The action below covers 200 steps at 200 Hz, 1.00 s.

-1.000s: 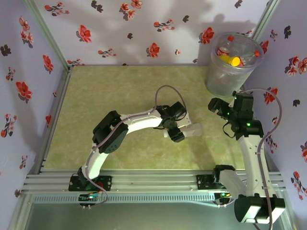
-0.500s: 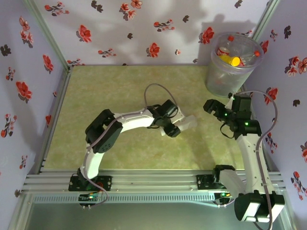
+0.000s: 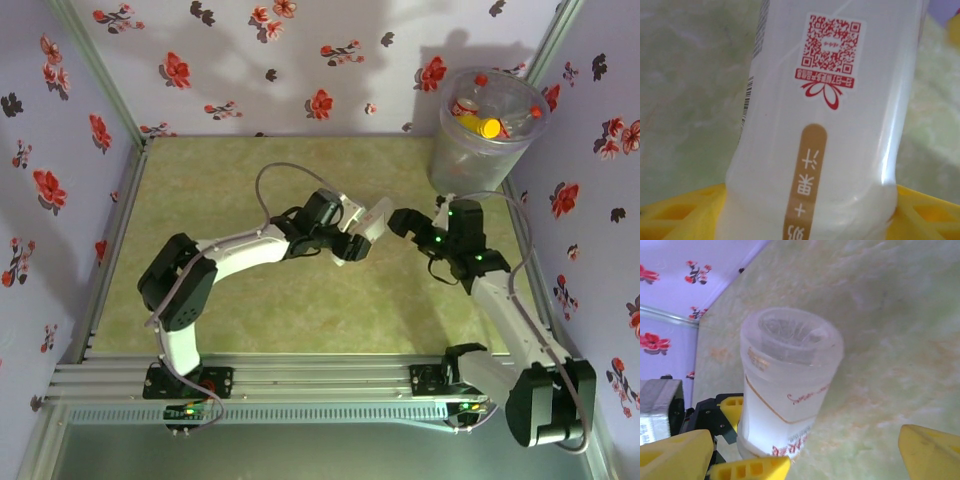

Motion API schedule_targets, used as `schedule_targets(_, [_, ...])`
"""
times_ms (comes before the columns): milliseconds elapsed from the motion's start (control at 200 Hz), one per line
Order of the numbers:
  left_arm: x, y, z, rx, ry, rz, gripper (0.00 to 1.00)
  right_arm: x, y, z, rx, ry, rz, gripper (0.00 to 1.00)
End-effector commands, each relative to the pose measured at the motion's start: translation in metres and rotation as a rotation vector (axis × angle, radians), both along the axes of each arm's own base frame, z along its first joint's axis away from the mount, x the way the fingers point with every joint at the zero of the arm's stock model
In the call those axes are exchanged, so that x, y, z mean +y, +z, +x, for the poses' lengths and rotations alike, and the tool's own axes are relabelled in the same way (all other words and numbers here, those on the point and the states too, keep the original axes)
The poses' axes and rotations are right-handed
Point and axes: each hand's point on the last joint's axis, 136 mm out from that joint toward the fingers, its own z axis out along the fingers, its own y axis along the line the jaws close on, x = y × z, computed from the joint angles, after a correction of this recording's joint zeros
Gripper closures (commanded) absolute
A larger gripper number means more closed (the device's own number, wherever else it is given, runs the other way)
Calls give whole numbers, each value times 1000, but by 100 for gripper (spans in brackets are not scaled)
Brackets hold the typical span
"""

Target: Put the plastic bottles in the bin

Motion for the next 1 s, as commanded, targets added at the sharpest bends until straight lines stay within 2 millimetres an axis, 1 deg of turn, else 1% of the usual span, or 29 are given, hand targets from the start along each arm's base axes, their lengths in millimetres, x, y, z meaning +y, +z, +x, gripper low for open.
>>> schedule_targets(0, [-4, 31, -3, 21, -4, -126, 31, 12, 13, 19, -93, 2, 55, 4])
schedule_targets(35, [-4, 34, -4, 19, -8, -132, 31, 13, 11, 23, -96, 2, 57, 4])
schedule_targets(180, [-4, 38, -9, 26, -25, -139, 31, 27, 18, 35, -128, 37, 92, 4])
schedule_targets(345, [-5, 39, -9, 27, -29, -142, 31, 43, 12, 44, -122, 72, 81, 4])
schedule_targets(390, [-5, 41, -9, 25, -29, -146, 31, 47, 10, 47, -118, 81, 83, 7])
schedule_targets(470, [-5, 42, -9, 21, -29, -149, 31, 52, 11, 51, -113, 92, 100, 15])
schedule_targets(575, [-3, 42, -10, 18, -28, -148, 31, 52, 13, 53, -113, 85, 100, 30])
schedule_targets(620, [-3, 43, -9, 16, -27, -149, 31, 51, 14, 53, -115, 79, 96, 35])
schedule_targets(730, [-3, 42, -9, 17, -28, -145, 30, 50, 17, 51, -117, 78, 85, 37])
schedule_targets(770, [-3, 44, -10, 14, -27, -148, 28, 49, 18, 51, -120, 77, 77, 37])
schedule_targets(800, [-2, 47, -10, 11, -27, -154, 24, 48, 22, 50, -126, 77, 71, 37])
schedule_targets(875, [1, 55, -11, -8, -27, -171, 1, 45, 30, 50, -148, 70, 49, 38])
schedule_targets(995, [17, 66, -5, -47, 19, -167, 0, 38, 57, 61, -217, 46, 8, 41])
